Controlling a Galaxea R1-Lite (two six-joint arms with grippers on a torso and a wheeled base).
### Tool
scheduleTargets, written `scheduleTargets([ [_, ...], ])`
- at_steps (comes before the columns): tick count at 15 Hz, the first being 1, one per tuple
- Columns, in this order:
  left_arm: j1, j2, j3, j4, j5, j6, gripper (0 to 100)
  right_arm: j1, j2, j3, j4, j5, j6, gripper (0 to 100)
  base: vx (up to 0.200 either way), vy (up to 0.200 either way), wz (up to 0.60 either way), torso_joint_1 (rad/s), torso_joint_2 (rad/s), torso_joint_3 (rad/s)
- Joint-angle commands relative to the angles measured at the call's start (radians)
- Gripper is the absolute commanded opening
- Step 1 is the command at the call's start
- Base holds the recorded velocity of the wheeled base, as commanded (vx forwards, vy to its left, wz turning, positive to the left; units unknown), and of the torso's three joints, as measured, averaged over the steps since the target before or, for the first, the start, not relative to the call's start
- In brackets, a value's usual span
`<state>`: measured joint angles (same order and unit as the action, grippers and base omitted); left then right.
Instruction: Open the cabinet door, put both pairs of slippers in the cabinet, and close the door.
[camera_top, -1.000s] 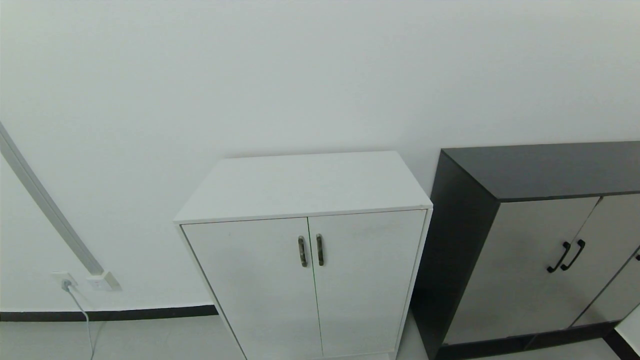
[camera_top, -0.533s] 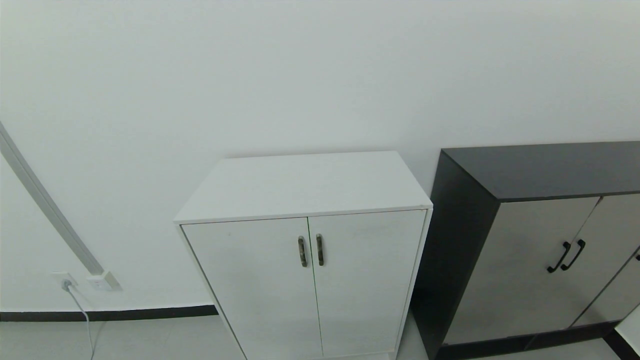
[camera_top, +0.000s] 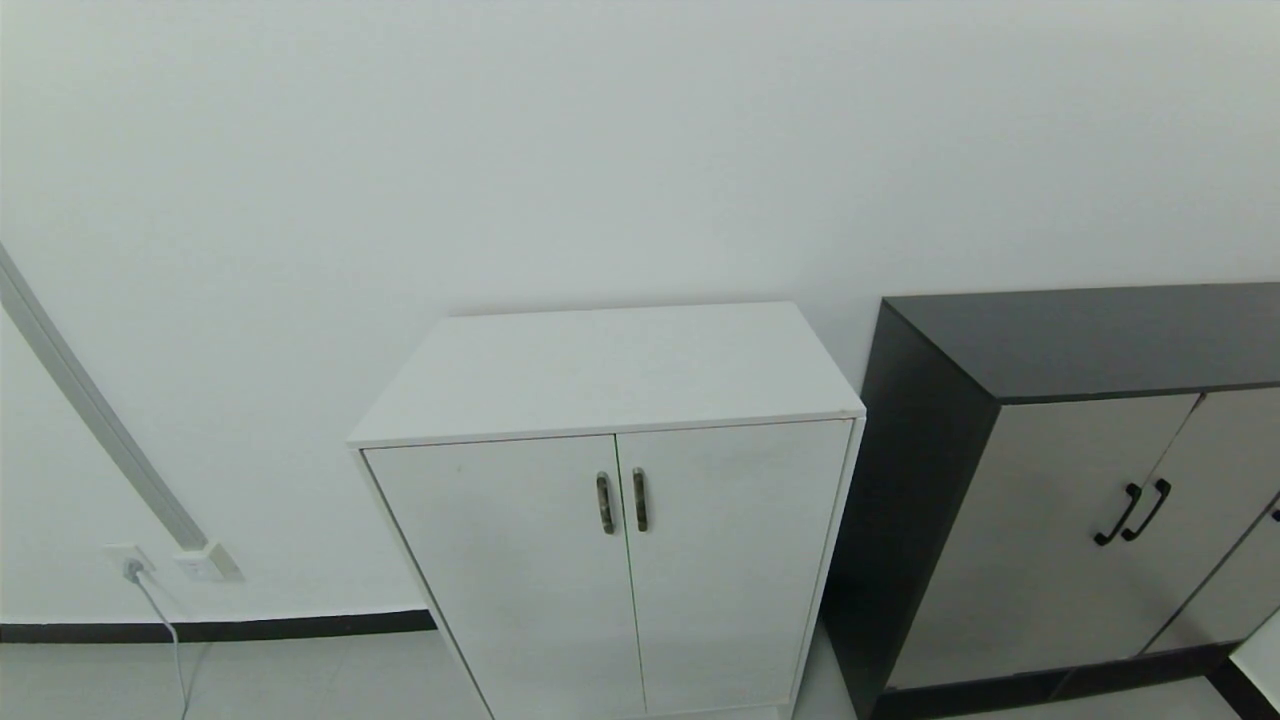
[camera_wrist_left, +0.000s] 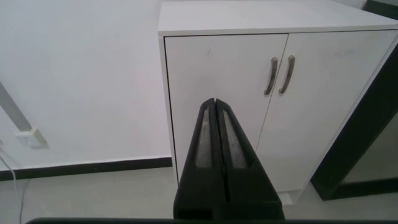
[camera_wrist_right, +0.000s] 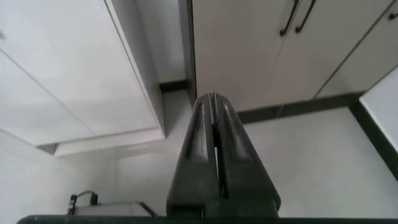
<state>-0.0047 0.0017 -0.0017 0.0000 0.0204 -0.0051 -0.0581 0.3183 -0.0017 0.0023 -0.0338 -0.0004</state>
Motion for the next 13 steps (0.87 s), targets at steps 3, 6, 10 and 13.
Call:
scheduleTargets([
  [3, 0.0, 0.0, 0.0, 0.0, 0.001, -0.001, 0, 0.038, -0.067, 0.0, -0.001, 0.0, -0.004, 0, 0.0, 0.0, 0.0, 0.0, 0.0, 0.0],
  [6, 0.0, 0.0, 0.0, 0.0, 0.003, -0.003, 0, 0.058, -0.15, 0.0, -0.001, 0.003, -0.004, 0, 0.0, 0.0, 0.0, 0.0, 0.0, 0.0],
  [10, 0.002, 0.0, 0.0, 0.0, 0.003, -0.006, 0, 0.073, -0.272, 0.002, -0.001, 0.003, -0.006, 0, 0.0, 0.0, 0.0, 0.0, 0.0, 0.0],
  [13, 0.0, 0.0, 0.0, 0.0, 0.001, -0.007, 0, 0.061, -0.318, 0.002, -0.001, 0.005, -0.001, 0, 0.0, 0.0, 0.0, 0.0, 0.0, 0.0],
])
